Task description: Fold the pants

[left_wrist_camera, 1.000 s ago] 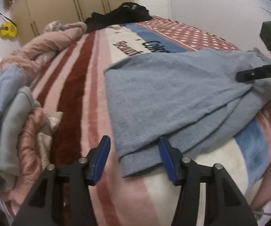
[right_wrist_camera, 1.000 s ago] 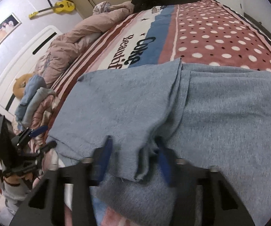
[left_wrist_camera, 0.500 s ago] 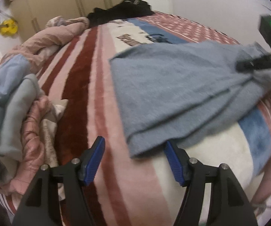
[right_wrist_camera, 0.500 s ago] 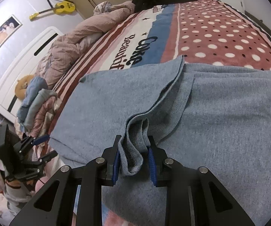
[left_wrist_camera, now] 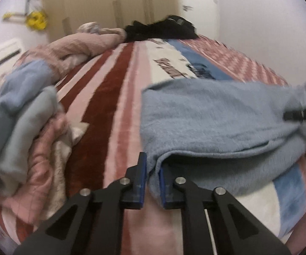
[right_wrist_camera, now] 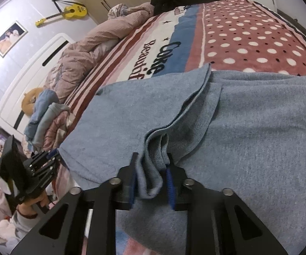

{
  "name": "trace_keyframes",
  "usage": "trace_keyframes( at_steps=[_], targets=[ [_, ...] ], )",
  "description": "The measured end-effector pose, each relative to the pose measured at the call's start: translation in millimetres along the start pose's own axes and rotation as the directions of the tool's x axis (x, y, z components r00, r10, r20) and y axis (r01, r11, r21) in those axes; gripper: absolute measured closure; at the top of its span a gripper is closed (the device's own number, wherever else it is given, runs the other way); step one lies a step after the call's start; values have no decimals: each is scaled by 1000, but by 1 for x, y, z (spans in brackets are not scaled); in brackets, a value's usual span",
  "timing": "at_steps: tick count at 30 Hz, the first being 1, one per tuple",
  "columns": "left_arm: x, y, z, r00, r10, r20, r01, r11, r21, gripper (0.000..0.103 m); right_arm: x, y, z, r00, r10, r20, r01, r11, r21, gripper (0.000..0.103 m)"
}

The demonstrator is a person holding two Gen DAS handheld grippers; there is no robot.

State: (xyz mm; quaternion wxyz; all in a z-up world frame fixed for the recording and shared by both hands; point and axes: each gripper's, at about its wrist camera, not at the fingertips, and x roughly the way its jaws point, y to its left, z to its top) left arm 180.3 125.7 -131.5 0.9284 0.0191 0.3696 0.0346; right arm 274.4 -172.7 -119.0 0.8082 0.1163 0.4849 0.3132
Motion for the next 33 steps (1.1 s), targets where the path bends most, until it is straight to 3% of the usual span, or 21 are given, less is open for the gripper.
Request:
trace_keyframes(
  at_steps=[4,8,12,13,16,17,21,25,29,31,33],
  targets=[
    [-5,18,-6,1000,17,6,-16,997,-71,95,2,12,-4,998,67,-13,-67,998,7,87],
    [3,22,-16,1000,15,-23,-17,995,-94,95,13,32,-7,999,30,-13,-31,998,-56,88],
    [2,20,-22,999,0,-43,-4,996,-90,95,17,30,-6,1000,20,-11,-21,999,-27,88],
    [-3,21,-22,999,-13,-36,9,995,-100,89,16,28,-5,1000,16,-11,-16,1000,-26,88],
    [-24,27,-15,999,-42,10,43,991,-124,58,12,20,-9,1000,6,-21,-6,1000,-14,87],
    [-31,27,-12,998,-53,30,56,990,-126,54,10,17,-11,1000,4,-24,-5,1000,-5,86],
    [-58,21,5,990,-90,104,102,988,-119,47,-1,11,-18,1000,-16,-14,16,1000,-2,86],
    [-67,1,22,971,-194,141,210,972,-107,39,-25,3,-23,999,-48,16,48,999,8,86],
    [-64,-30,37,952,-266,152,279,958,-72,33,-79,-25,-34,987,-127,96,121,991,60,83],
    [-61,-45,43,944,-298,145,309,949,-61,32,-104,-41,-42,978,-162,134,148,983,109,75],
    [-59,-56,48,939,-314,140,324,945,-53,32,-133,-64,-53,961,-217,173,187,967,172,57]
  ],
)
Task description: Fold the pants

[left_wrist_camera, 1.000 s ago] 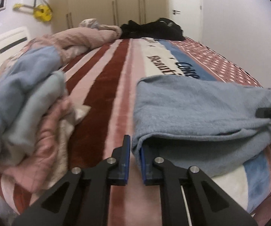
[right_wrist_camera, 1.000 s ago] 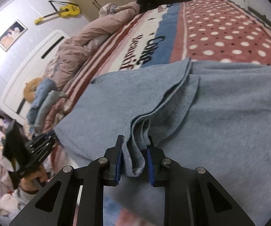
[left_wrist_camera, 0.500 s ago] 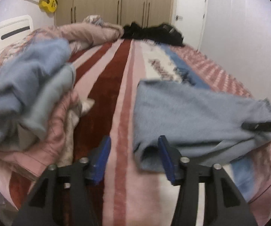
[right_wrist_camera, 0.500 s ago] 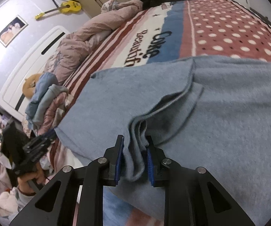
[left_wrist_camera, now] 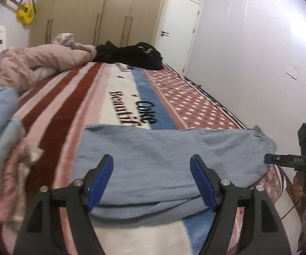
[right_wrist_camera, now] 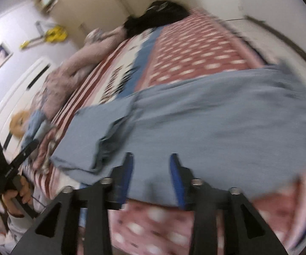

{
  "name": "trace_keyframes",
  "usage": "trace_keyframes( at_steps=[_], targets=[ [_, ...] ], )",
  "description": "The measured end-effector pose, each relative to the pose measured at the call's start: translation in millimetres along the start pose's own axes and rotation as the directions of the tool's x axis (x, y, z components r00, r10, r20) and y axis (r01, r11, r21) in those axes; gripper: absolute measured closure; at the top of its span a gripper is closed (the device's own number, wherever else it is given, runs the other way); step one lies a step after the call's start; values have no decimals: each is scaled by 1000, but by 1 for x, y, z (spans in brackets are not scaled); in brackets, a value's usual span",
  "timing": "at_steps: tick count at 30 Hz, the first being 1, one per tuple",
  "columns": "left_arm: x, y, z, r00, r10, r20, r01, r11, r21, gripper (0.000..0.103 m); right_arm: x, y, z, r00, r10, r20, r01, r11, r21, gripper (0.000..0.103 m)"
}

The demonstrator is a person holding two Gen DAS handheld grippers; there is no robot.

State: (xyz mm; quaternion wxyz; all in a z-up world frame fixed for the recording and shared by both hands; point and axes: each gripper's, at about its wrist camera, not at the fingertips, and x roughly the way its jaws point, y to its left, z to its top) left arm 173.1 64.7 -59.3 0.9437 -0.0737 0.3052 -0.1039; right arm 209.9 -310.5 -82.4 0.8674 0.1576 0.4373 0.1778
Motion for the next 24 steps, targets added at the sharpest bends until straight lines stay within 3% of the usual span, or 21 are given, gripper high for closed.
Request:
trace_keyframes(
  at_steps=[7,10,15,17,21,24],
  targets=[
    [12,-24,6,1000,-5,-9,5,1000,15,30,-39,-87,-14,995,-77,69,59,971,231,41],
    [10,-24,5,1000,17,-6,-17,1000,11,25,-31,-106,-8,993,-9,115,-25,957,288,39],
    [1,-12,4,998,56,-1,-56,998,-10,25,-10,-123,13,983,-4,186,-65,928,367,37],
    [-4,-3,4,997,75,4,-75,997,-21,25,-2,-124,19,980,-40,195,-39,922,386,46],
    [-15,17,2,995,97,17,-96,994,-54,25,6,-113,29,971,-116,209,25,920,392,90],
    [-22,33,1,994,109,26,-107,991,-75,25,0,-89,40,957,-115,265,18,939,343,93]
  ],
)
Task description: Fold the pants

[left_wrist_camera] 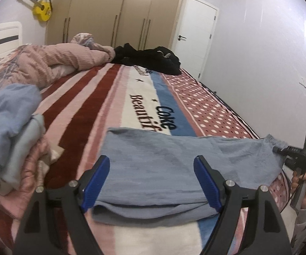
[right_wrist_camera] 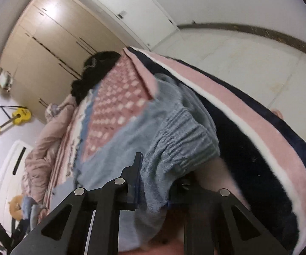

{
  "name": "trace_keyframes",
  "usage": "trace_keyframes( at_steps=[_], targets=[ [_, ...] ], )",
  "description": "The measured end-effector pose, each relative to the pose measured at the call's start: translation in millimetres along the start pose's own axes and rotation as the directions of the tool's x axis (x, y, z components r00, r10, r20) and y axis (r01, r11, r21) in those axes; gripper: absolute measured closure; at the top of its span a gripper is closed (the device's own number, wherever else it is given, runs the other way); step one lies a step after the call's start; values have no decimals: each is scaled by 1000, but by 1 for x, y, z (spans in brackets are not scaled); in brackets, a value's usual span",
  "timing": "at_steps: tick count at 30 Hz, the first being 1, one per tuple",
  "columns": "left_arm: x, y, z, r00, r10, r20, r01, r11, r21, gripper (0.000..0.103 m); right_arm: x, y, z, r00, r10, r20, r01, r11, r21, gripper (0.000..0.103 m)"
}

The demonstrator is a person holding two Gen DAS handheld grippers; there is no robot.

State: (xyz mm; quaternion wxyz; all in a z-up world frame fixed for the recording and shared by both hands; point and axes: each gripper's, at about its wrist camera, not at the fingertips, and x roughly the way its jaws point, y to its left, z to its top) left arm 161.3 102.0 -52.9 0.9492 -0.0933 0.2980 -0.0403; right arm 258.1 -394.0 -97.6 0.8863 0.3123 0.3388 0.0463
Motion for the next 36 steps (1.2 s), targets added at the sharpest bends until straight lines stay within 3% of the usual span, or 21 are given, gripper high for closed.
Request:
trace_keyframes(
  at_steps=[5,10,13,19,23,29,31,35,36],
  targets=[
    [-12,27,-1,1000,0,23,1,999,-39,25,-7,76,4,995,98,29,-94,986,-137,93],
    [-23,53,-4,999,-6,39,8,998,-69,24,14,182,-16,977,206,-54,-213,928,-305,93],
    [-29,68,-7,999,3,44,0,997,-75,24,43,251,-50,957,245,-154,-287,868,-405,93],
    [-37,85,-16,1000,0,27,1,1000,-26,24,97,337,-132,915,233,-329,-379,775,-505,95],
    [-37,96,-19,1000,-4,21,5,999,-33,24,113,358,-177,897,210,-390,-410,725,-553,95],
    [-33,111,-21,1000,0,13,1,997,-74,24,119,365,-209,885,191,-425,-435,663,-609,95],
    [-31,113,-20,1000,-11,9,12,997,-83,24,125,357,-218,867,151,-475,-449,648,-614,91],
    [-23,116,-18,999,-43,-4,42,993,-110,21,140,338,-247,795,60,-603,-508,609,-609,73],
    [-20,115,-17,999,-52,-8,51,992,-114,21,137,334,-249,792,63,-607,-516,600,-611,69]
  ],
)
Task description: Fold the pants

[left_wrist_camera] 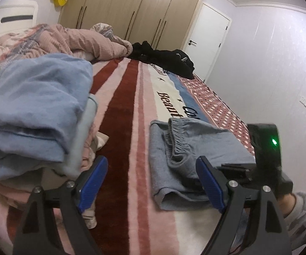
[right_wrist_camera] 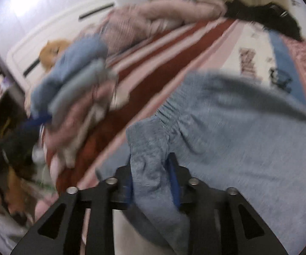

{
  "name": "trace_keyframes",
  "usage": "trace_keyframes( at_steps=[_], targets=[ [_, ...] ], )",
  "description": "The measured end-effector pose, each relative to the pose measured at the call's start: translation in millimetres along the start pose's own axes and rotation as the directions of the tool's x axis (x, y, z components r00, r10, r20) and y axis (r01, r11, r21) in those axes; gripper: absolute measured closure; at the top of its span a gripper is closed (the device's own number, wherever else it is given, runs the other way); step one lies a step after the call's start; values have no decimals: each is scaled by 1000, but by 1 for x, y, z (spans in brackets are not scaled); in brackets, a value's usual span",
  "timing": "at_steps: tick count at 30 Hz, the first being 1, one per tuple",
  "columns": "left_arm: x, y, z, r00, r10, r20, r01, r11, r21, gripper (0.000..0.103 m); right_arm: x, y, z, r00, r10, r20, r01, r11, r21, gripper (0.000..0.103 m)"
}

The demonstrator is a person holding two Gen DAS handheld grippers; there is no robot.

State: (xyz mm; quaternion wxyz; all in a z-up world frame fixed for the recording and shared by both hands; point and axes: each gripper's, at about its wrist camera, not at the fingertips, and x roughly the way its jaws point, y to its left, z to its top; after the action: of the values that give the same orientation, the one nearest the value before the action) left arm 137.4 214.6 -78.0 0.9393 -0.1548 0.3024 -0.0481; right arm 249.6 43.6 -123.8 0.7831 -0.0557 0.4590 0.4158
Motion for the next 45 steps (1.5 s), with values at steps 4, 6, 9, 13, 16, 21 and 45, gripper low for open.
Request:
trace_keyframes(
  at_steps=[4,6,9,13,16,21,45],
  targets=[
    [12,-9,6,999,-38,-22,38,999,-6,21,-31,-1,-14,998,52,19,-52,999,8,55],
    [22,-15,9,998,-56,-34,56,998,-6,21,-57,-7,-18,998,42,57,-44,999,26,54],
    [42,-25,13,997,-53,-59,54,999,5,21,-97,-24,-22,992,-28,123,21,998,60,52],
    [75,-40,14,993,-51,-111,54,998,27,28,-132,-57,-32,969,-176,173,156,980,121,46],
    [101,-52,14,985,-44,-164,53,997,54,35,-149,-88,-46,961,-213,179,177,964,201,46],
    [128,-58,2,969,38,-242,-20,997,77,69,-159,-115,-64,960,-211,182,157,949,274,46],
    [89,-44,26,986,103,-134,-82,985,153,41,-118,-143,-79,980,-186,77,151,933,326,43]
  ],
)
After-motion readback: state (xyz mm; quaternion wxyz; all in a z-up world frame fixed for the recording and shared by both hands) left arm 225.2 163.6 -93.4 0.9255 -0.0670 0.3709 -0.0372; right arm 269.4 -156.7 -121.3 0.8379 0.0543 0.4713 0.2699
